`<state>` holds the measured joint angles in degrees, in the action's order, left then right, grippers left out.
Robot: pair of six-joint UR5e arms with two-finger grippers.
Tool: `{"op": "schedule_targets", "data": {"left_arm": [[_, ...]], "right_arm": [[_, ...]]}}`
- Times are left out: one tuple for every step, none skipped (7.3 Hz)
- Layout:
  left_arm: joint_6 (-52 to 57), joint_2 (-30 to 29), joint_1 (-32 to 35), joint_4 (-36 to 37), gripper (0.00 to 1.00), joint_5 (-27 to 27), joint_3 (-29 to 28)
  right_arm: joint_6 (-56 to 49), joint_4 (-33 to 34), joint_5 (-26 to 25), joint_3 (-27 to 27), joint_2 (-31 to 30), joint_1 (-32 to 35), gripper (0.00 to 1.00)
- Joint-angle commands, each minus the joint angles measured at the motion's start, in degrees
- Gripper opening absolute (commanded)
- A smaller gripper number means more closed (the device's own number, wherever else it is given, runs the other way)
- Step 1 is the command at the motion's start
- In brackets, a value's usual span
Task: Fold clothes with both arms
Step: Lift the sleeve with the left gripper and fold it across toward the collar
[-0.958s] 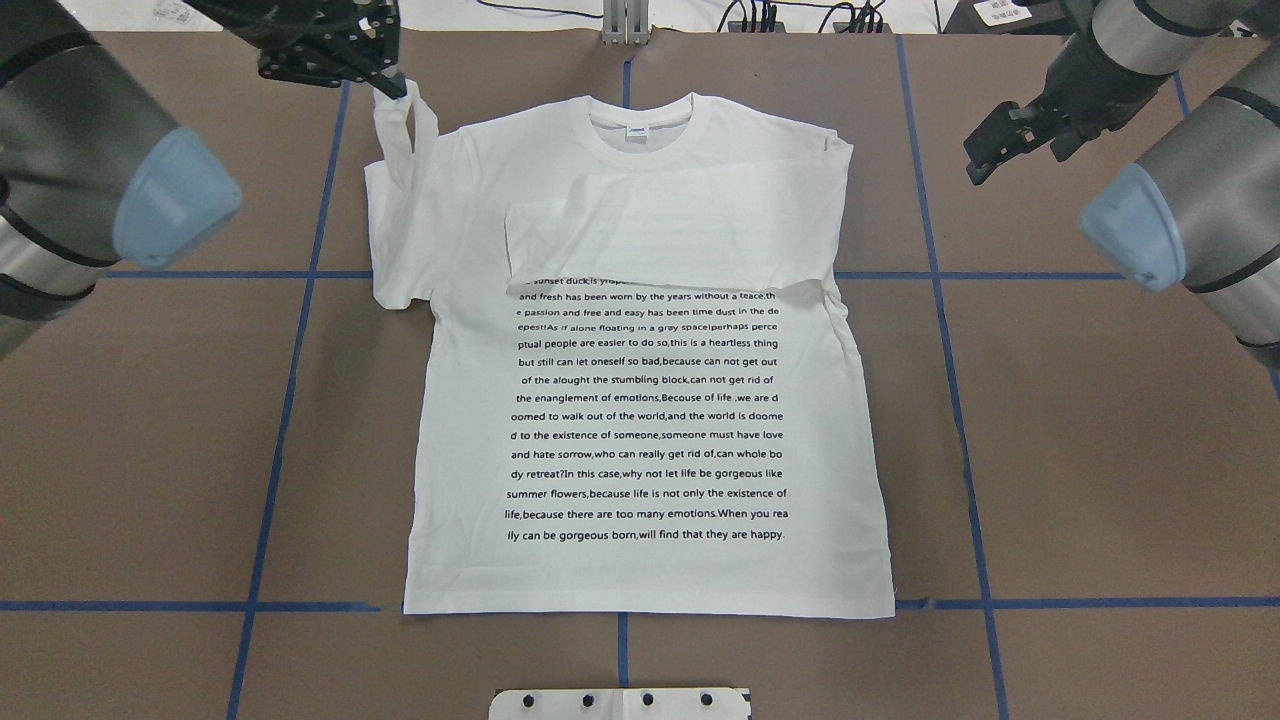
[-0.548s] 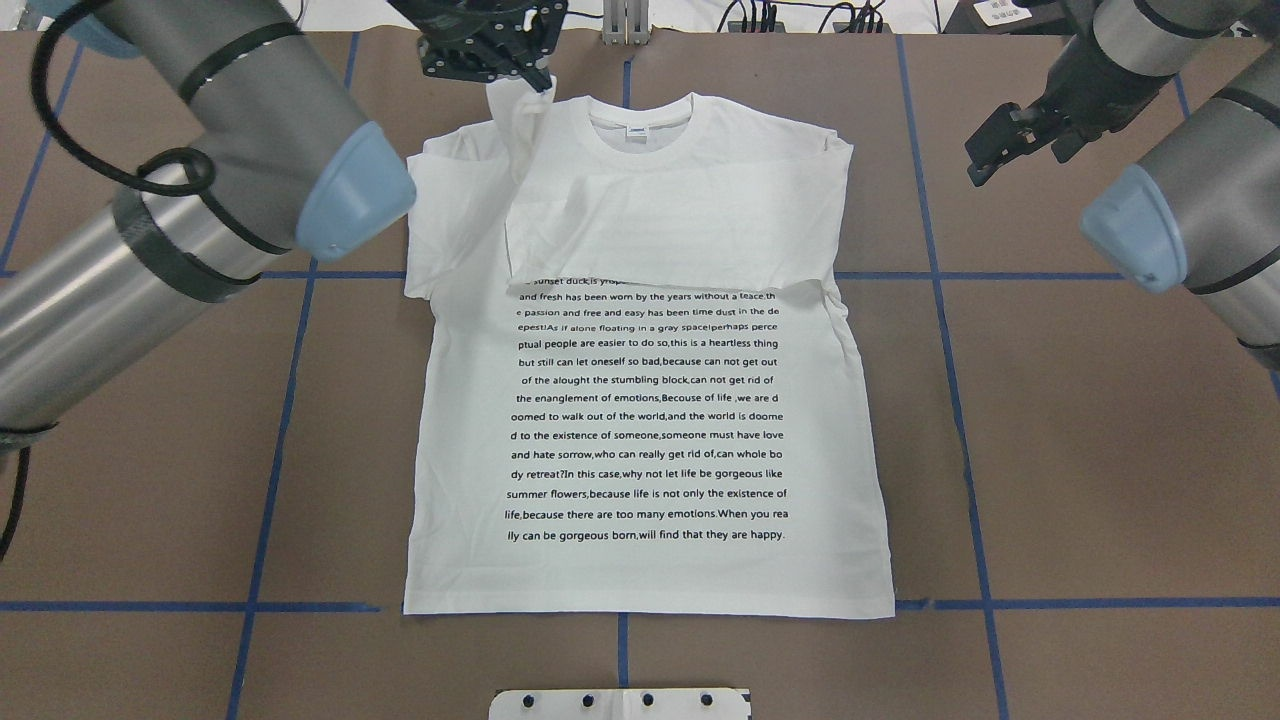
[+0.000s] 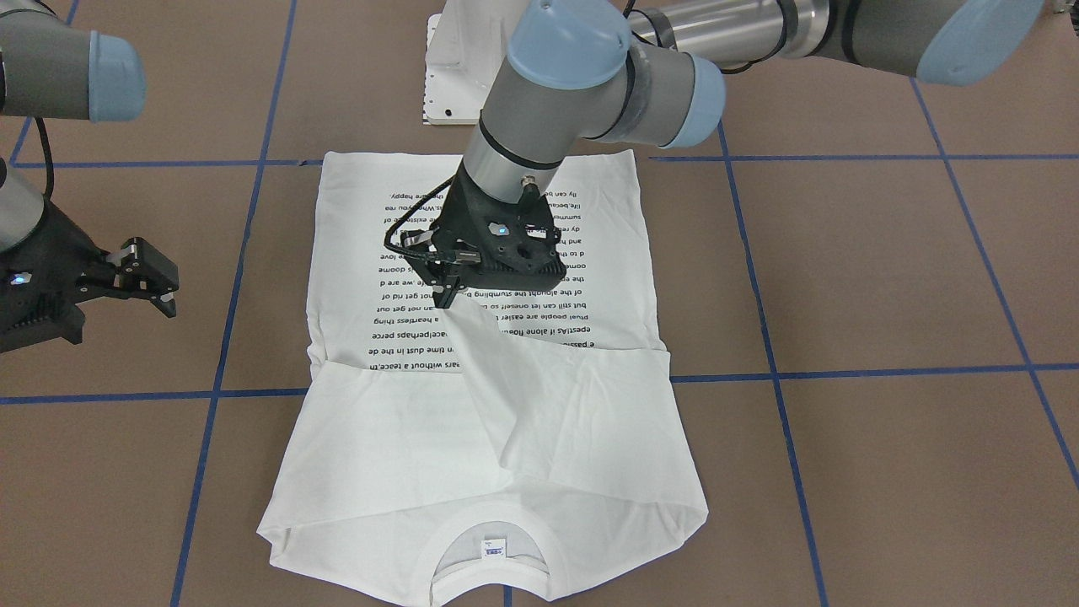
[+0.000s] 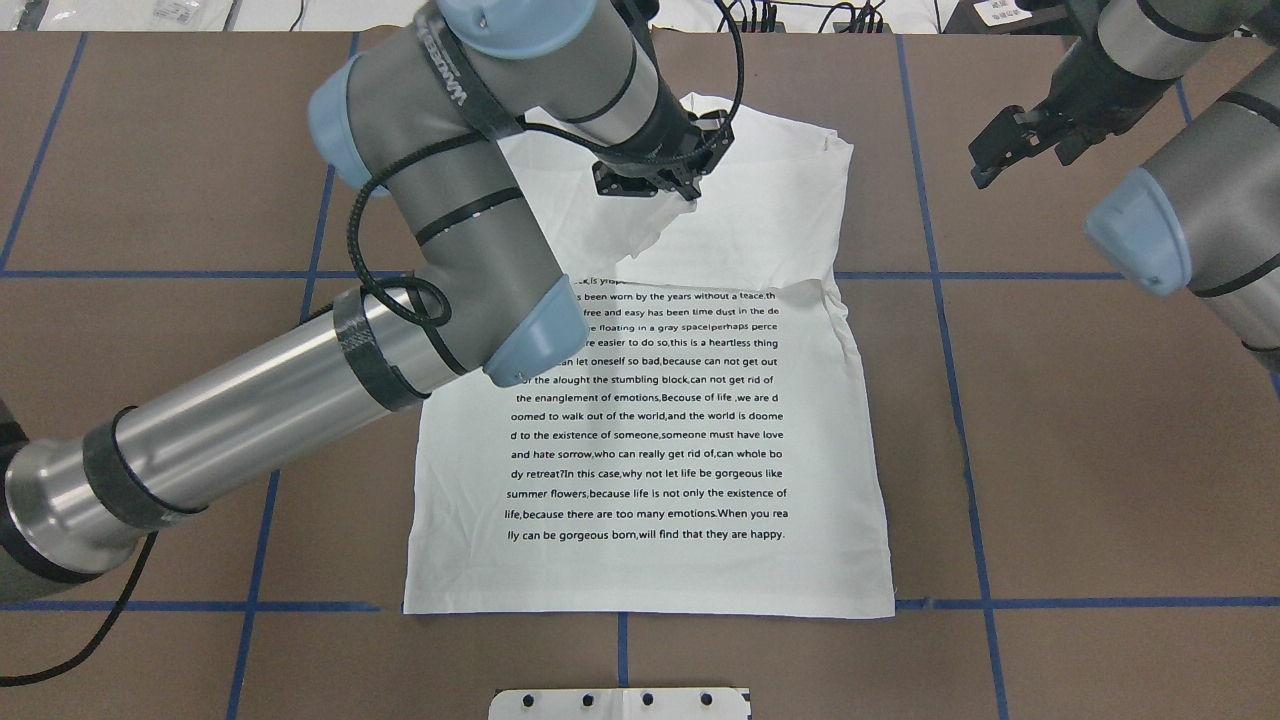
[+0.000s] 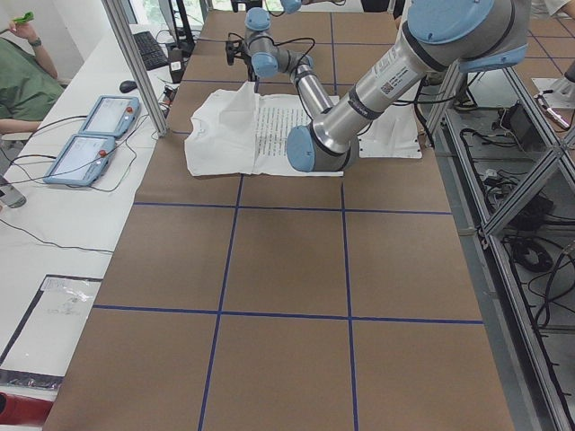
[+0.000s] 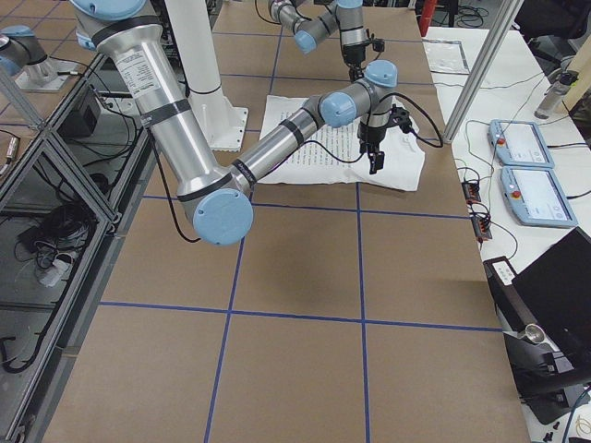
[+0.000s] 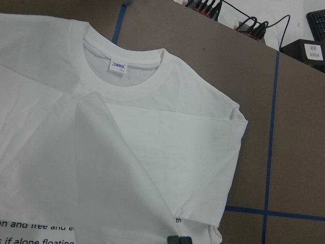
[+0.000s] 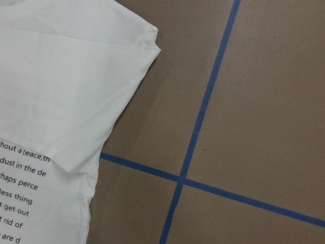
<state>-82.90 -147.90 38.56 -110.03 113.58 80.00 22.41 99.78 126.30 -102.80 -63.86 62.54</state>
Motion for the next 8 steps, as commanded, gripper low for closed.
{"op": "schedule_targets", "data": {"left_arm": [[-0.3,-0.3,-5.8,-5.5,0.0,-5.1,-4.0],[-0.5,-0.3,-6.4,-10.8,0.48,-5.0,-6.0],[-3.0,-0.3,-7.6,-16.2,0.99,-5.2,-8.5],[-2.7,-0.1,-7.7,-15.7,1.0,-4.9,-8.3],[1.3,0.0,-7.5,-11.0,1.0,-2.2,-7.6],[8.1,2.0,-5.8,-1.4,1.0,-0.6,-2.9],[15.3,6.7,-2.8,5.5,1.0,-0.3,4.6],[21.6,13.6,1.1,8.7,1.0,2.8,11.9]], "right_arm": [[0.0,0.1,0.0,0.0,0.0,-0.1,1.0],[0.0,0.1,-0.1,0.1,0.0,-0.1,1.0],[0.0,0.0,-0.1,0.1,0.0,-0.1,1.0],[0.3,0.0,-0.1,0.2,0.1,-0.1,1.0],[2.3,0.0,-0.2,0.6,0.9,-0.7,1.0],[5.8,0.0,-0.4,0.7,2.4,-2.2,1.0],[10.3,-0.2,-1.0,0.8,4.1,-5.0,1.0],[12.3,-0.2,-2.5,2.3,7.0,-7.3,1.0]]}}
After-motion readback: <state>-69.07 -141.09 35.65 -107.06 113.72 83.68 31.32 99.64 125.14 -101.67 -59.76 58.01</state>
